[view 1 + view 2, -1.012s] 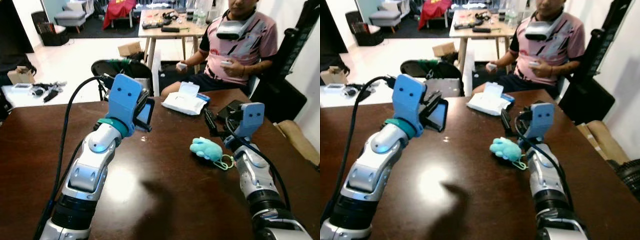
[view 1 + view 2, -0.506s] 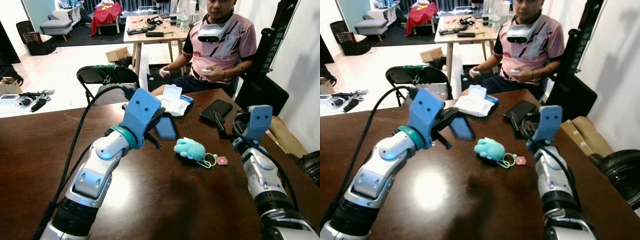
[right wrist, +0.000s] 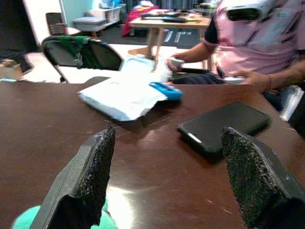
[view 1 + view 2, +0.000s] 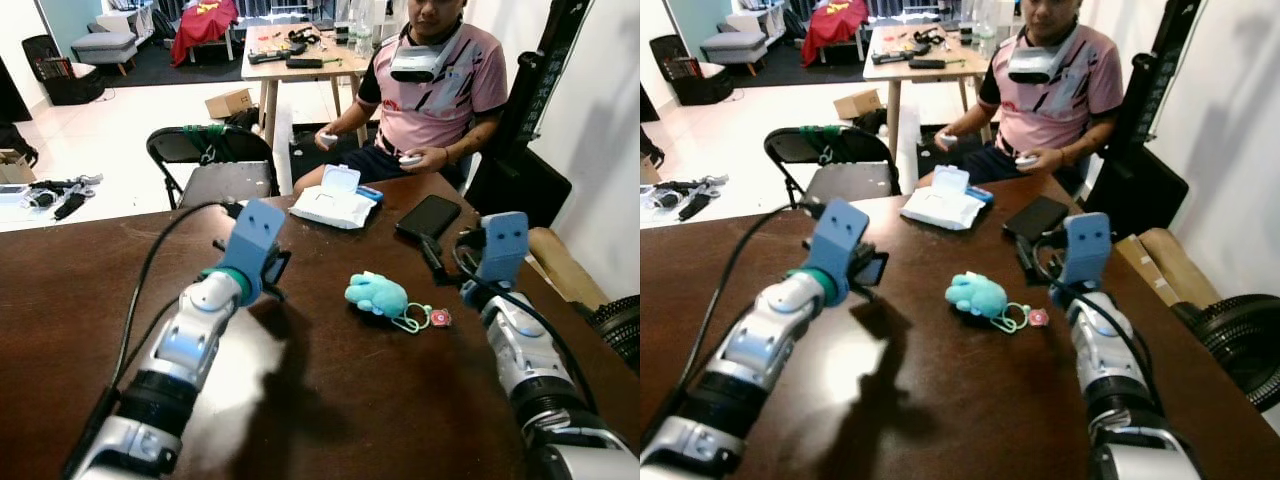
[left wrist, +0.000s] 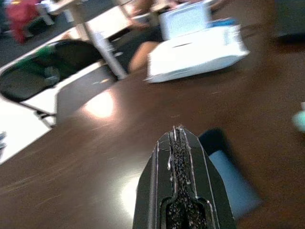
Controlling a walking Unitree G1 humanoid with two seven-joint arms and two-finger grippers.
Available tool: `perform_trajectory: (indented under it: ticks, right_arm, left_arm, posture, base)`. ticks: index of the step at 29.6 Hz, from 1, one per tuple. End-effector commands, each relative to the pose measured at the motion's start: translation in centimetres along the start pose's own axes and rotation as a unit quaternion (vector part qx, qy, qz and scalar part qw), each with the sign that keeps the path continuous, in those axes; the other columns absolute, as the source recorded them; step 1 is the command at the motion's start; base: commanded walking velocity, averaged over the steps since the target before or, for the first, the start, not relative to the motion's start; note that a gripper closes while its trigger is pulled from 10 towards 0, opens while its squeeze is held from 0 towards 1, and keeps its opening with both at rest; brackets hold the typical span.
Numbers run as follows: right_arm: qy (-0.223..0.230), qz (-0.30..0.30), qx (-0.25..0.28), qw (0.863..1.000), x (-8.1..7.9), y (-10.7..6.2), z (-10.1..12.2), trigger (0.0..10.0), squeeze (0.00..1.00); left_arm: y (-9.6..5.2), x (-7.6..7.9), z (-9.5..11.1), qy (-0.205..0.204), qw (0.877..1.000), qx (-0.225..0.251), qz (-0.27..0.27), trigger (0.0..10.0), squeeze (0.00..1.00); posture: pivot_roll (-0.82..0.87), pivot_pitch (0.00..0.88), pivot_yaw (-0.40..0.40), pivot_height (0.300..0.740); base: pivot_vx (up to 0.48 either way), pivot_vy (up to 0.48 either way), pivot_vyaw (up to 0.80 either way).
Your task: Hang keys on a hook
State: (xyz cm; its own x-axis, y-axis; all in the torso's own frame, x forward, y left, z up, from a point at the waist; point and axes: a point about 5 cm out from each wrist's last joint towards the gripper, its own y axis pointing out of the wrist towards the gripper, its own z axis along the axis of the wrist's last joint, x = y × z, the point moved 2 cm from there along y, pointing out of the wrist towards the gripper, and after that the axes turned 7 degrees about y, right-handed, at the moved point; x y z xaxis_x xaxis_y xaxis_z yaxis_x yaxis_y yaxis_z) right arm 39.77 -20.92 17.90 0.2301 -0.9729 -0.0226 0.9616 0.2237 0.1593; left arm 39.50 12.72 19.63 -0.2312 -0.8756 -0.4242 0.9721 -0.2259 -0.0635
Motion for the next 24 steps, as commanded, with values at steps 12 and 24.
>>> perform_trajectory:
  ticks: [12,24]
  right_arm:
    - [-0.038,0.23,-0.097,0.968,-9.4,2.0,-2.3,10.0,0.0]
    - [-0.03,0.131,-0.115,0.984,-4.7,0.4,-3.1,10.0,0.0]
  left_arm:
    - [0.0,-0.3,-0.7,-0.021,1.0,-0.005,0.008,10.0,0.0]
    - [-0.5,0.6,0.6,-0.033,0.999,0.025,-0.02,10.0,0.0]
  posture:
    - [0.08,0.086,0.087,0.74]
    - [0.05,0.096,0.082,0.74]
  base:
    - [0.0,0.0,0.0]
    - [0.0,0.0,0.0]
